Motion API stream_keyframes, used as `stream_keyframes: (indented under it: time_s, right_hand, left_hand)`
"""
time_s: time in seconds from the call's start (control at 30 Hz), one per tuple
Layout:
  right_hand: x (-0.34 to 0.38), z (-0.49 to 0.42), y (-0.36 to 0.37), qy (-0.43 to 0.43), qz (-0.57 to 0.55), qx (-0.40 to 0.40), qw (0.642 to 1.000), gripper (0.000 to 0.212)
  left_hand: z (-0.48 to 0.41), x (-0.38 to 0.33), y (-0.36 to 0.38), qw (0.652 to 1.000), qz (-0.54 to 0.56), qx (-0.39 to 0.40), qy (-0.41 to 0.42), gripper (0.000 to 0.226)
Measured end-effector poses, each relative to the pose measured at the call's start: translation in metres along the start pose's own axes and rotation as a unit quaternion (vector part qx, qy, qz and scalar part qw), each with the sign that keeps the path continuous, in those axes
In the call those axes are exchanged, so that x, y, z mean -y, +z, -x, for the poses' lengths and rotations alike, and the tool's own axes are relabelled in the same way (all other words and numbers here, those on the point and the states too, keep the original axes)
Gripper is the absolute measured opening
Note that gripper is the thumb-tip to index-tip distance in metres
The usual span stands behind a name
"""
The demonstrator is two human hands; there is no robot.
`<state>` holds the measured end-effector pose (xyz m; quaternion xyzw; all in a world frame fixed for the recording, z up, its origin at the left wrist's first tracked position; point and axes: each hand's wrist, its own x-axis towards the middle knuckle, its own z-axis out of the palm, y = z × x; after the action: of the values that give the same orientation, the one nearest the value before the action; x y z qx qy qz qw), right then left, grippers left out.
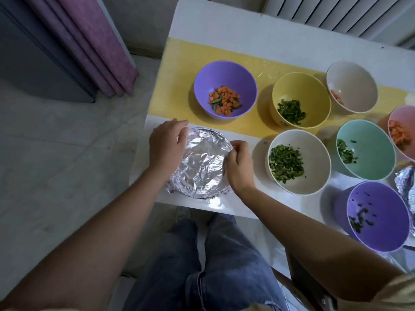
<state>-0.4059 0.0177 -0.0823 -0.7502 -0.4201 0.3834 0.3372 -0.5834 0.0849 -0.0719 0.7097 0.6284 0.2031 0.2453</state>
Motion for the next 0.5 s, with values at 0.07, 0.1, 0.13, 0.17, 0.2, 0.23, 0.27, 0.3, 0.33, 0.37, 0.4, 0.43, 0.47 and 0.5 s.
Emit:
stream_keyframes:
  time_s: [0.07, 0.1, 0.13, 0.17, 0.2, 0.23, 0.27, 0.3, 0.33, 0.37, 0.4, 0.43, 0.47, 0.5]
  right_hand:
    - [0.003, 0.002, -0.006, 0.002, 0.024, 0.008, 1.000, 0.025]
    - [0.006, 0.002, -0.009, -0.016, 0.038, 0.013, 0.999, 0.025]
    - [0.009, 0.001, -0.011, -0.046, 0.051, 0.017, 0.998, 0.027]
    - [0.013, -0.001, -0.011, -0.081, 0.057, 0.022, 0.995, 0.031]
    - [0.017, -0.005, -0.011, -0.119, 0.060, 0.030, 0.991, 0.035]
    - [0.021, -0.010, -0.009, -0.152, 0.066, 0.043, 0.985, 0.037]
    - [0.023, -0.016, -0.007, -0.172, 0.077, 0.060, 0.980, 0.037]
    - [0.025, -0.021, -0.003, -0.175, 0.088, 0.075, 0.978, 0.036]
    - [0.024, -0.026, 0.000, -0.168, 0.094, 0.079, 0.978, 0.034]
    - [0.022, -0.029, 0.003, -0.159, 0.092, 0.073, 0.980, 0.031]
    - [0.020, -0.032, 0.005, -0.154, 0.081, 0.061, 0.983, 0.028]
    - [0.017, -0.033, 0.008, -0.149, 0.069, 0.047, 0.985, 0.026]
    - [0.014, -0.034, 0.009, -0.145, 0.058, 0.035, 0.987, 0.024]
    - [0.012, -0.035, 0.010, -0.138, 0.047, 0.032, 0.989, 0.022]
  left_hand:
    - [0.021, -0.006, 0.005, 0.998, -0.007, -0.055, -0.039, 0.052]
    - [0.033, -0.007, 0.008, 0.995, -0.012, -0.077, -0.060, 0.051]
    - [0.043, -0.006, 0.012, 0.992, -0.004, -0.095, -0.084, 0.052]
    - [0.051, -0.004, 0.015, 0.988, 0.015, -0.106, -0.108, 0.054]
    - [0.054, -0.003, 0.018, 0.985, 0.038, -0.106, -0.128, 0.056]
    - [0.056, -0.001, 0.021, 0.984, 0.059, -0.096, -0.140, 0.056]
    - [0.056, 0.001, 0.023, 0.983, 0.071, -0.086, -0.144, 0.056]
    - [0.056, 0.003, 0.026, 0.982, 0.078, -0.082, -0.148, 0.055]
    - [0.054, 0.003, 0.026, 0.981, 0.082, -0.088, -0.155, 0.053]
    - [0.053, 0.003, 0.026, 0.977, 0.090, -0.097, -0.166, 0.049]
    - [0.053, 0.002, 0.027, 0.973, 0.102, -0.106, -0.177, 0.044]
    - [0.052, 0.002, 0.027, 0.970, 0.114, -0.114, -0.184, 0.040]
    - [0.051, 0.002, 0.028, 0.968, 0.121, -0.118, -0.187, 0.036]
    - [0.051, 0.002, 0.028, 0.967, 0.125, -0.117, -0.188, 0.033]
